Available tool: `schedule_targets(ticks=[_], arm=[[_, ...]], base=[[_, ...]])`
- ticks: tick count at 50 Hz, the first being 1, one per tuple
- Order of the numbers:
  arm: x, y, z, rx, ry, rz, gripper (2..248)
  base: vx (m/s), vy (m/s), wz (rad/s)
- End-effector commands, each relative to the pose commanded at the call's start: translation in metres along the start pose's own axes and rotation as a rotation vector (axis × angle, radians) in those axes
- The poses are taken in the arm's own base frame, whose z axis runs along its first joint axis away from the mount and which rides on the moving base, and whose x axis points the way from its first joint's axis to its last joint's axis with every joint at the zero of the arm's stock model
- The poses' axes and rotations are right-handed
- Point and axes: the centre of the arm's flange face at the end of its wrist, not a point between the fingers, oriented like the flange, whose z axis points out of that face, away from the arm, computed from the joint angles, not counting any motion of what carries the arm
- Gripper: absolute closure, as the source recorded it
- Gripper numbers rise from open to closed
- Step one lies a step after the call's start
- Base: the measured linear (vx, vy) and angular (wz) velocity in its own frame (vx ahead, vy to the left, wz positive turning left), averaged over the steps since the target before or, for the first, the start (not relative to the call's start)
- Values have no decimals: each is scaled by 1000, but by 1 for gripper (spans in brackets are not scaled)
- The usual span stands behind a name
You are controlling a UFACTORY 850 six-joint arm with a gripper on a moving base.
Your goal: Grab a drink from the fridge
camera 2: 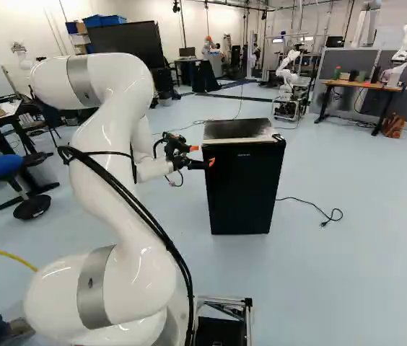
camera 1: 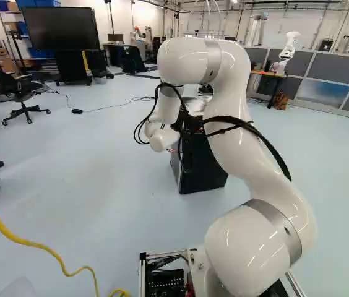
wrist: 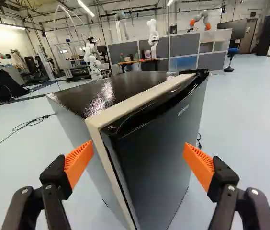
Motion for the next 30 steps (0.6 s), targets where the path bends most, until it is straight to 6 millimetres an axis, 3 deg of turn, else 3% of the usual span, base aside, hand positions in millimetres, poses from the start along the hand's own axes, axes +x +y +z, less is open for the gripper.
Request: schedule_targets(ticks=[30], arm=[[0,0,0,0,0,-62,3]], base=[[0,0,0]])
